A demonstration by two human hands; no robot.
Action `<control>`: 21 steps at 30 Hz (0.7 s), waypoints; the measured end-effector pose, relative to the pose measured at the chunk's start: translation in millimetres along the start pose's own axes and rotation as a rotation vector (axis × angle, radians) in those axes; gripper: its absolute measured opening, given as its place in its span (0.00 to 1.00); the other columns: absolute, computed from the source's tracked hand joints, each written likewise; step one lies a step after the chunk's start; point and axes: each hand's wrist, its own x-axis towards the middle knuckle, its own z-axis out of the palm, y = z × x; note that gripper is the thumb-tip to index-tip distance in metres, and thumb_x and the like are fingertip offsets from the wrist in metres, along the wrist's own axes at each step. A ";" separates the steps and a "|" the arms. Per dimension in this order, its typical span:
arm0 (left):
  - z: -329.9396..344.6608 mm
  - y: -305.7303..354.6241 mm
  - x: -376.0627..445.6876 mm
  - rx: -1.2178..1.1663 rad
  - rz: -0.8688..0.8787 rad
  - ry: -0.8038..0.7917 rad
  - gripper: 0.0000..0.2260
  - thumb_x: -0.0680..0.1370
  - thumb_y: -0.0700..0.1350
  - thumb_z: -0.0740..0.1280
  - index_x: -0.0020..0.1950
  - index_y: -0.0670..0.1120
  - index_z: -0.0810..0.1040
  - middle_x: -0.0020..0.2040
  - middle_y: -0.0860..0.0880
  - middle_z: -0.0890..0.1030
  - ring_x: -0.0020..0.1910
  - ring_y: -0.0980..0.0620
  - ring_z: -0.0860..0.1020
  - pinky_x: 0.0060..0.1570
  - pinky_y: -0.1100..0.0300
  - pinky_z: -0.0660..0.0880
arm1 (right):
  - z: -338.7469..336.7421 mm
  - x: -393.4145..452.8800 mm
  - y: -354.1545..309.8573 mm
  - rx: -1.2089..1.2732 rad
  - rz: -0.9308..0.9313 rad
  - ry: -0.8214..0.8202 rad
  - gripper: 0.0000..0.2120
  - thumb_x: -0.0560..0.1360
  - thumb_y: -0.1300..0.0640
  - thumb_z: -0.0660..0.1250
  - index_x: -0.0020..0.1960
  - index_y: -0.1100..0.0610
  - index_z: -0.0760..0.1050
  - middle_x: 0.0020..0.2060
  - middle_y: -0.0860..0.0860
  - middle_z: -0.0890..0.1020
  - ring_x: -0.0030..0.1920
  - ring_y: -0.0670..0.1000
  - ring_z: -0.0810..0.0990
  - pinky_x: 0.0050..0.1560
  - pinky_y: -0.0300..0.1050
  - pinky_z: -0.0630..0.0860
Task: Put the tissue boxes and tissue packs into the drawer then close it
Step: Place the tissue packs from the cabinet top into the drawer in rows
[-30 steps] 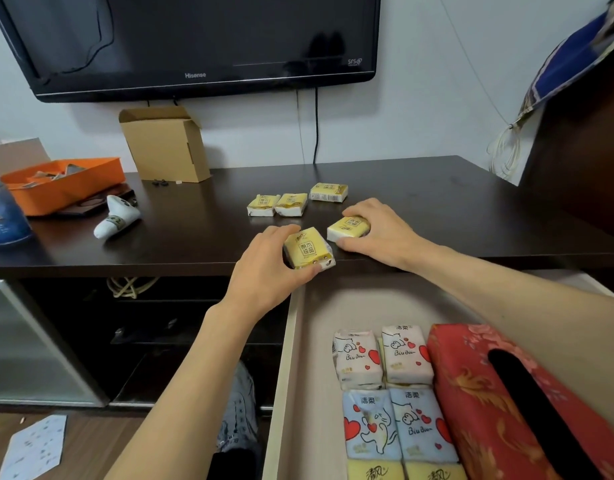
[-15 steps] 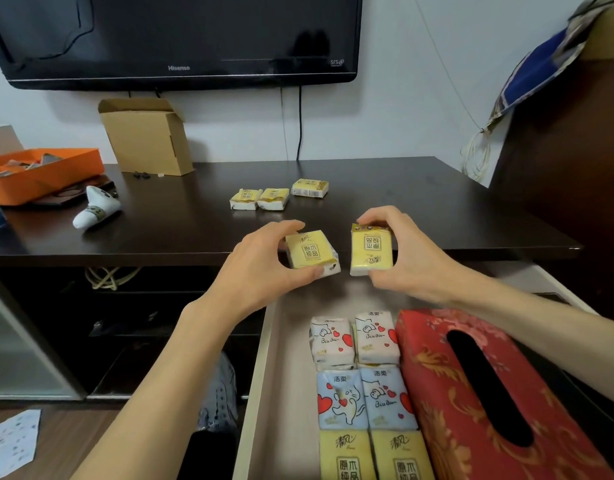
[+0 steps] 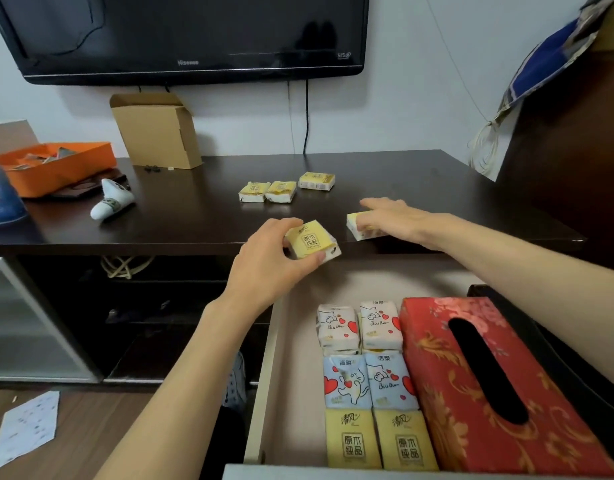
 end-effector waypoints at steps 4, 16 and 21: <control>8.3 4.4 2.6 0.063 0.017 0.014 0.30 0.69 0.66 0.70 0.69 0.57 0.72 0.61 0.58 0.77 0.56 0.57 0.77 0.50 0.50 0.78 | -1.5 -3.3 14.0 -0.192 -0.157 0.126 0.24 0.75 0.52 0.71 0.70 0.55 0.76 0.66 0.58 0.78 0.66 0.59 0.75 0.65 0.57 0.73; 3.1 -1.6 -1.2 0.099 -0.002 -0.038 0.30 0.71 0.66 0.70 0.70 0.57 0.71 0.63 0.56 0.76 0.56 0.56 0.77 0.47 0.52 0.77 | 3.0 -8.5 20.4 -0.292 -0.300 0.034 0.36 0.71 0.43 0.71 0.76 0.50 0.68 0.71 0.50 0.71 0.65 0.54 0.75 0.63 0.54 0.73; -4.3 0.2 -5.8 -0.045 -0.058 -0.209 0.30 0.72 0.63 0.72 0.71 0.55 0.72 0.65 0.55 0.78 0.58 0.57 0.76 0.53 0.57 0.76 | -2.3 -13.3 22.9 -0.023 -0.319 0.046 0.33 0.69 0.58 0.79 0.71 0.53 0.71 0.51 0.45 0.78 0.41 0.38 0.78 0.40 0.29 0.69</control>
